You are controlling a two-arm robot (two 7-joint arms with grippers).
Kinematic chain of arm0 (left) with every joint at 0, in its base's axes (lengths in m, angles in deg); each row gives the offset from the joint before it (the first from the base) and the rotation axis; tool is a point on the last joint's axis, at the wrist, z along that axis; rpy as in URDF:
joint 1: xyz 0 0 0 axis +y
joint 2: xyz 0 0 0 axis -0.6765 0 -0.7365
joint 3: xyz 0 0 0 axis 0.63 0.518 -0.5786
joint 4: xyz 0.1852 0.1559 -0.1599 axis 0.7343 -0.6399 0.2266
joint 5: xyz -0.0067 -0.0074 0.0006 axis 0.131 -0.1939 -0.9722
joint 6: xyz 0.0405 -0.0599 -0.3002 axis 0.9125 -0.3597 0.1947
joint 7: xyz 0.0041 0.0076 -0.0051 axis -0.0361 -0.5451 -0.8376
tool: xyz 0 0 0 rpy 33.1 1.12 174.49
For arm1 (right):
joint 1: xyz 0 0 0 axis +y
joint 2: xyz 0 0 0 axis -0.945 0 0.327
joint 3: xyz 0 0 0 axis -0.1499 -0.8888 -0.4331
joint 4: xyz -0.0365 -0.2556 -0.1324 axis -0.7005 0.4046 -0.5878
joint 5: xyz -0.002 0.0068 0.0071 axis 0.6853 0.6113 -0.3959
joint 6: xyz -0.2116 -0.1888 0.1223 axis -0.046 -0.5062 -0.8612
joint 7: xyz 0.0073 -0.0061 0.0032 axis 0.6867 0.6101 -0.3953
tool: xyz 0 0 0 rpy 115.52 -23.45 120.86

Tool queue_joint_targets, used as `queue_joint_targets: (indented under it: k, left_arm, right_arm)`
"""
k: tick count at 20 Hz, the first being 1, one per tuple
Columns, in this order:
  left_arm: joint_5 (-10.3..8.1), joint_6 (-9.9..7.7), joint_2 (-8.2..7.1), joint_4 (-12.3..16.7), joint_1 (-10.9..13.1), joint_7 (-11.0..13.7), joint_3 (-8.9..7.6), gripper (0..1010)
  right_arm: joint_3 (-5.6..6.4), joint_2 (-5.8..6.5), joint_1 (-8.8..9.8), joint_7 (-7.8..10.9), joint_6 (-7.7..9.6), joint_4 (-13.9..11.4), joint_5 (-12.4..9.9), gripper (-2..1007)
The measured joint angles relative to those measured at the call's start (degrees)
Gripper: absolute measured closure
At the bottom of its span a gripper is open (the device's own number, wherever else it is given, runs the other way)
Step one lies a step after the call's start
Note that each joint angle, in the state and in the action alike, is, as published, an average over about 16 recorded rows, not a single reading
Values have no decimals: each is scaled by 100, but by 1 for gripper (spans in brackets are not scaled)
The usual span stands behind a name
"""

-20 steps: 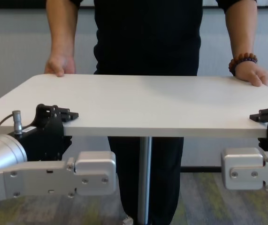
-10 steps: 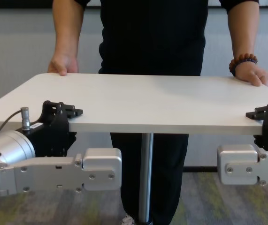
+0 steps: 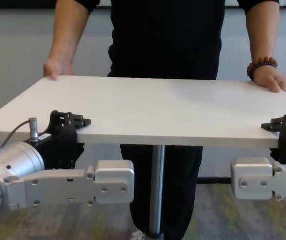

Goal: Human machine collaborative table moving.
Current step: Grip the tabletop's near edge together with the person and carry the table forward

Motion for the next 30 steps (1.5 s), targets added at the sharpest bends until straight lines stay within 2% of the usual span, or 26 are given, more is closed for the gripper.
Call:
queue_joint_targets:
  k: [20, 30]
  left_arm:
    - [96, -56, 350, -711, -425, -206, 283, 758]
    - [92, -43, 575, -1247, -691, -391, 393, 758]
  right_arm:
    - [0, -9, -181, -170, -61, 422, -108, 768]
    - [-51, -55, -296, -254, -86, 702, -104, 766]
